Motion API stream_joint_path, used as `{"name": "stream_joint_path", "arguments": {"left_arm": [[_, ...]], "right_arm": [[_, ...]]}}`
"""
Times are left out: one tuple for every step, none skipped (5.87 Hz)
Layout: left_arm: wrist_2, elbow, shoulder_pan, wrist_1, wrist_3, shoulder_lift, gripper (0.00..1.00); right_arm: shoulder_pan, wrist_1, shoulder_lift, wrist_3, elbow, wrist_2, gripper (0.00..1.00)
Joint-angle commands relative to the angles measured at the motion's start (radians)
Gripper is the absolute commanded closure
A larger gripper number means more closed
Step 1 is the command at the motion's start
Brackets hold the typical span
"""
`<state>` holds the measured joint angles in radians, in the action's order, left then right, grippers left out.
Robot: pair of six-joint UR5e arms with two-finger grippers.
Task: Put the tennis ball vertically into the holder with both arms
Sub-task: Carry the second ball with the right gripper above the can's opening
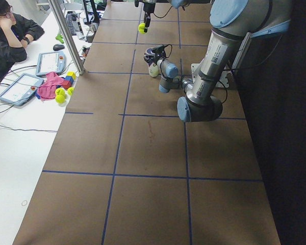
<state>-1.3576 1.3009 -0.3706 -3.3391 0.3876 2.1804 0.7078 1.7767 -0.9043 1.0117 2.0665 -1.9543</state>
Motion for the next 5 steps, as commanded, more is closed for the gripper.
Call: {"name": "stream_joint_path", "arguments": {"left_arm": [[0.002, 0.003, -0.002, 0.001, -0.03, 0.005, 0.13], [0.002, 0.003, -0.002, 0.0, -0.074, 0.015, 0.13], [0.002, 0.001, -0.002, 0.0, -0.076, 0.013, 0.13], [0.002, 0.0, -0.002, 0.0, -0.076, 0.013, 0.13], [0.002, 0.0, -0.002, 0.0, -0.076, 0.01, 0.13]], "right_arm": [[-0.082, 0.122, 0.056, 0.042, 0.062, 0.043, 0.83], [-0.096, 0.144, 0.056, 0.042, 0.066, 0.045, 0.83], [-0.105, 0.165, 0.082, 0.042, 0.06, 0.048, 0.85], [-0.111, 0.237, 0.156, 0.042, 0.012, 0.049, 0.86], [-0.123, 0.256, 0.207, 0.042, -0.044, 0.051, 0.85]]}}
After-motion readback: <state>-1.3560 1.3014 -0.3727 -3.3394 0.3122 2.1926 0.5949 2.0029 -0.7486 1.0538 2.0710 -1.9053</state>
